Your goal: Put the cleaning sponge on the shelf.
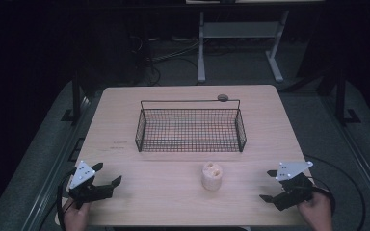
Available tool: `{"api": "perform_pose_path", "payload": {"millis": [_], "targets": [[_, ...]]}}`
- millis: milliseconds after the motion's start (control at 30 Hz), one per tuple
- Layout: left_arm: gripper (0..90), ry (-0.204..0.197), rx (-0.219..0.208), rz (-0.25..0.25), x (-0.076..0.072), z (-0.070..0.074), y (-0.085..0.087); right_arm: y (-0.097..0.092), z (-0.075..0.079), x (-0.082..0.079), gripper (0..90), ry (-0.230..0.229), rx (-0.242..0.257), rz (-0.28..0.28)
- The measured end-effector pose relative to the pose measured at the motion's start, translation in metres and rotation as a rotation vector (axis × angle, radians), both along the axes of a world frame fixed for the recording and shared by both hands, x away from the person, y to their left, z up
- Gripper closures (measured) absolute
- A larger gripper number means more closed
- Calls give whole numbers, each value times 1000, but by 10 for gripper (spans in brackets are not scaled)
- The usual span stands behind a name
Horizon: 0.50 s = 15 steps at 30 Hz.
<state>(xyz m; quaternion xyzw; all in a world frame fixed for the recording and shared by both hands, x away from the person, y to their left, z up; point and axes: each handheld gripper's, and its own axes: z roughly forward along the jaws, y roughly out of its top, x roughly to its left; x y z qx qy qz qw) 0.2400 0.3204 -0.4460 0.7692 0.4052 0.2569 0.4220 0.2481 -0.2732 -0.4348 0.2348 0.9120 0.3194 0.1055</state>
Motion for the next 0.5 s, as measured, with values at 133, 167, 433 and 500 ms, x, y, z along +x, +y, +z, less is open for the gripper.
{"api": "perform_pose_path", "payload": {"millis": [133, 167, 433, 500], "targets": [[137, 3, 2, 5, 1, -1, 0, 1, 0, 1, 147, 8, 6, 24], [137, 6, 2, 6, 0, -1, 0, 2, 0, 2, 148, 9, 6, 24], [137, 3, 8, -8, -1, -1, -3, 14, 4, 3, 147, 23, -10, 60], [137, 6, 5, -9, -2, -2, -3, 19, 7, 3, 147, 12, -13, 79]]}}
